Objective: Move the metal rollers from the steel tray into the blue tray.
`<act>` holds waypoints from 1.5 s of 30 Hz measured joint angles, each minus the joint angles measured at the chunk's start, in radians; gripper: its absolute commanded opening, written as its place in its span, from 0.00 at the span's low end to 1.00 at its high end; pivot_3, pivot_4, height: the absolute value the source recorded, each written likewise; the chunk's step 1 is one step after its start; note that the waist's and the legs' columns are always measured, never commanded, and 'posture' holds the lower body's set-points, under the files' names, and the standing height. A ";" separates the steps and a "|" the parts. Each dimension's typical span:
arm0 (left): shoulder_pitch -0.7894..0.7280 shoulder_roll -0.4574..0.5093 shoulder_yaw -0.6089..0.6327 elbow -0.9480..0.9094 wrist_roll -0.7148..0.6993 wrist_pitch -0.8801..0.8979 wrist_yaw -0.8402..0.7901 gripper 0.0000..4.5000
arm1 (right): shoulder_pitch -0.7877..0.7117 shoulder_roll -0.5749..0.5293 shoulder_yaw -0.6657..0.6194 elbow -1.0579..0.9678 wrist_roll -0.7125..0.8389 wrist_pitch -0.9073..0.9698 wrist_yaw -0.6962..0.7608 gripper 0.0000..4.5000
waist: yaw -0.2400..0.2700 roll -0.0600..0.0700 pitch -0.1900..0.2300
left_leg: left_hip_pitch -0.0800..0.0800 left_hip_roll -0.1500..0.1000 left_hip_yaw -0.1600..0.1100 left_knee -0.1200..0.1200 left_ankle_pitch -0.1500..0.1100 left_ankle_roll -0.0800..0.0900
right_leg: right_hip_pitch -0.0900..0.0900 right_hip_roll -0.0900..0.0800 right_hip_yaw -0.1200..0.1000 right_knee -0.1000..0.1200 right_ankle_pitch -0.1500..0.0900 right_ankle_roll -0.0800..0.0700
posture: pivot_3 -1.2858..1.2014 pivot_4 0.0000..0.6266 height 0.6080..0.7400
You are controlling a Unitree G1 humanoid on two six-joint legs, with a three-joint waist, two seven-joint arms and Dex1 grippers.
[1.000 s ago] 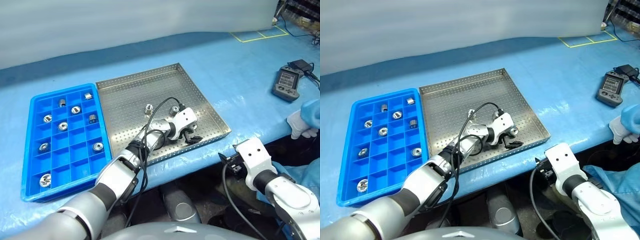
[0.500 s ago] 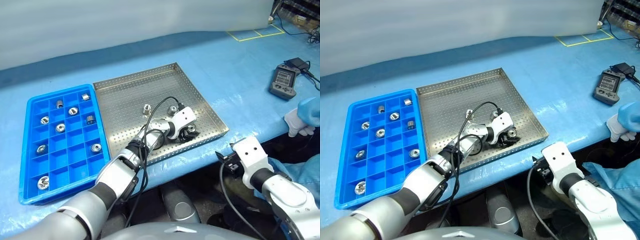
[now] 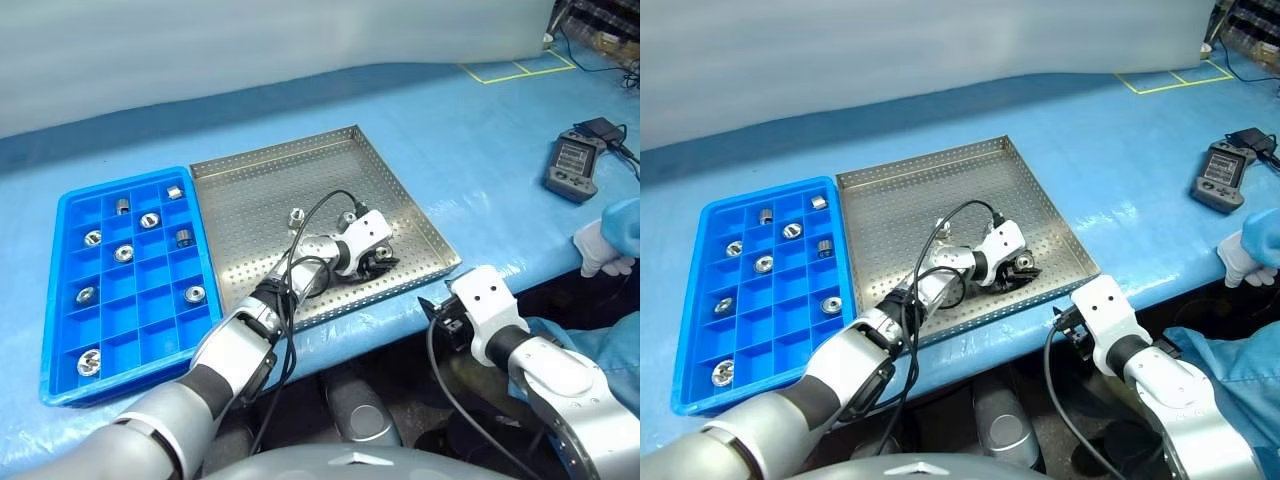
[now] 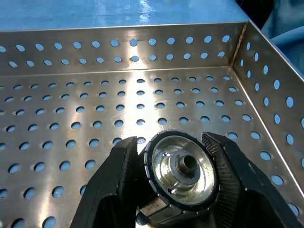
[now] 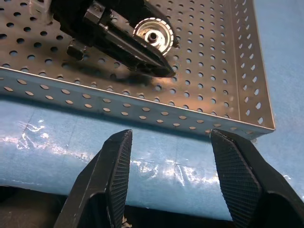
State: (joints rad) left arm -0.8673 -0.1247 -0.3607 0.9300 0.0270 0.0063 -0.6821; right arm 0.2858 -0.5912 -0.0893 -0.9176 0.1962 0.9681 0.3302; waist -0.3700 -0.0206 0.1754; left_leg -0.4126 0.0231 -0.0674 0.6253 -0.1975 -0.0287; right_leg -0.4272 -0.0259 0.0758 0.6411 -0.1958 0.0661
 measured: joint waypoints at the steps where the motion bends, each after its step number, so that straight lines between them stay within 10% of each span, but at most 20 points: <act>1: 0.004 0.001 0.002 -0.045 -0.002 0.014 0.004 0.42 | -0.005 0.000 0.004 0.011 0.001 -0.004 0.003 0.61 | 0.005 0.000 0.000 | 0.000 0.000 0.000 0.000 0.000 0.000 | 0.000 0.000 0.000 0.000 0.000 0.000 | 0.41 0.24 1.00; 11: 0.284 0.209 0.028 -0.825 0.029 0.353 0.041 0.42 | -0.116 0.034 0.035 0.197 0.069 -0.119 0.122 0.61 | 0.078 0.000 0.001 | 0.005 0.001 0.000 -0.003 0.001 0.002 | 0.000 0.004 0.004 0.004 0.000 -0.001 | 0.51 0.24 1.00; 23: 0.554 0.388 0.073 -1.442 0.167 0.780 0.220 0.42 | -0.382 0.054 0.134 0.403 0.125 -0.300 0.293 0.61 | 0.325 0.000 0.001 | 0.001 0.000 -0.002 -0.001 0.002 0.003 | -0.001 0.003 0.002 0.001 0.001 -0.001 | 0.58 0.24 1.00; 45: 0.727 0.539 0.158 -1.572 0.245 1.044 0.395 0.42 | -0.436 0.063 0.224 0.507 0.102 -0.359 0.334 0.61 | 0.409 0.000 0.001 | -0.001 -0.001 -0.007 0.002 0.002 0.003 | 0.001 0.001 -0.005 0.002 0.000 -0.001 | 0.60 0.24 1.00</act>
State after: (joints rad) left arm -0.1405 0.4147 -0.2027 -0.6419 0.2725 1.0504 -0.2874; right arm -0.1497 -0.5278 0.1348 -0.4102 0.2980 0.6092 0.6640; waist 0.0389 -0.0205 0.1761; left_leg -0.4134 0.0226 -0.0747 0.6277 -0.1954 -0.0255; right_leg -0.4265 -0.0244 0.0711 0.6428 -0.1957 0.0648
